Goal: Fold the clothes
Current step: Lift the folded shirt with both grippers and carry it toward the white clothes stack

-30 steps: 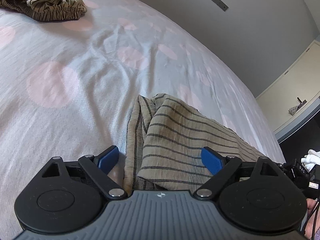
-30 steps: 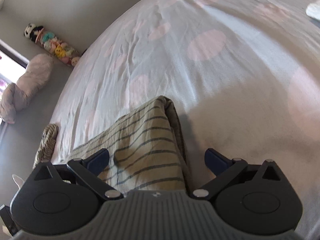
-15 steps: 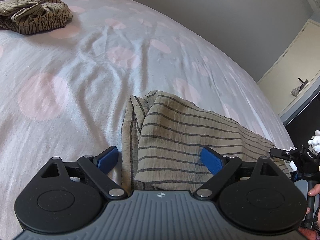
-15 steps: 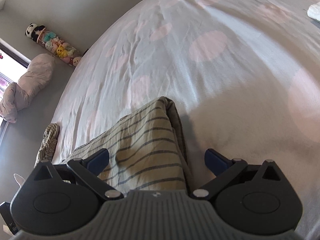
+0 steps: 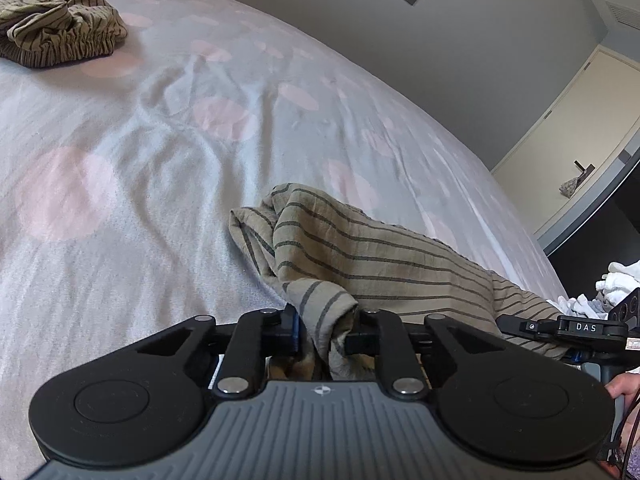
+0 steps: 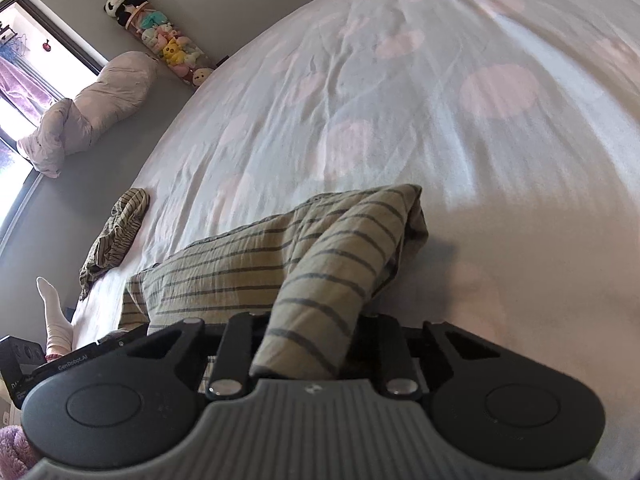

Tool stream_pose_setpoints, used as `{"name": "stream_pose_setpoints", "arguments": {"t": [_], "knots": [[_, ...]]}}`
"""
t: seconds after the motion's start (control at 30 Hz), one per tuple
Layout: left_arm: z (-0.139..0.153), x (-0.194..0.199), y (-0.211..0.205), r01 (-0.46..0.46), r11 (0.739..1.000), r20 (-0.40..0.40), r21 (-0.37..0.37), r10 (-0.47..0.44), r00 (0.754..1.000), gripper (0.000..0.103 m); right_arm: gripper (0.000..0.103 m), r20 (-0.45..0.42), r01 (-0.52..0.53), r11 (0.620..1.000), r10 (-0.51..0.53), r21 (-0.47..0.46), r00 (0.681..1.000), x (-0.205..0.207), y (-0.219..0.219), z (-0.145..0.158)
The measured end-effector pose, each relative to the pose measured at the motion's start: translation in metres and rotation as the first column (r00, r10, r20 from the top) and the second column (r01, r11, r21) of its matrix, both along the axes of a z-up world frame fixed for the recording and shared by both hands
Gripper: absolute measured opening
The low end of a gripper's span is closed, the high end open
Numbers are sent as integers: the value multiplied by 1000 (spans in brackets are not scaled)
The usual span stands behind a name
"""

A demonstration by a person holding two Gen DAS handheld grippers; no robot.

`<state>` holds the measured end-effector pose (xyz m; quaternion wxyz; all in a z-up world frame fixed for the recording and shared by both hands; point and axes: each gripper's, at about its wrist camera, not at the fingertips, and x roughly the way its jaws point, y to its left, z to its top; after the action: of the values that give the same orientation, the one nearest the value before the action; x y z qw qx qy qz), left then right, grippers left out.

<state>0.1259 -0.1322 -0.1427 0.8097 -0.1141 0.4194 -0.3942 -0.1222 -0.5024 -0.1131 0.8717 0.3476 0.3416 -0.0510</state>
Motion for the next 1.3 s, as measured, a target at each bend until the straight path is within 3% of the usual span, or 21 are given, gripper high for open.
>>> {"name": "stream_pose_setpoints", "arguments": {"t": [0.3, 0.53, 0.77, 0.9, 1.07, 1.3], "knots": [[29, -11, 3, -10, 999, 68, -37, 12, 998, 9, 16, 107, 2, 994, 9, -110, 994, -11, 13, 26], [73, -19, -7, 10, 997, 162, -82, 4, 987, 8, 15, 204, 53, 987, -22, -149, 979, -33, 22, 64], [149, -32, -57, 165, 977, 282, -133, -122, 952, 8, 14, 326, 215, 950, -134, -226, 936, -88, 26, 133], [193, -44, -104, 296, 944, 332, -150, -234, 914, 8, 14, 368, 344, 903, -237, -259, 899, -134, 19, 176], [235, -67, -176, 453, 879, 370, -152, -374, 850, 8, 14, 415, 489, 831, -360, -265, 836, -195, 2, 219], [285, -113, -281, 642, 756, 455, -124, -532, 714, 8, 15, 473, 664, 696, -504, -273, 723, -268, -19, 262]]}}
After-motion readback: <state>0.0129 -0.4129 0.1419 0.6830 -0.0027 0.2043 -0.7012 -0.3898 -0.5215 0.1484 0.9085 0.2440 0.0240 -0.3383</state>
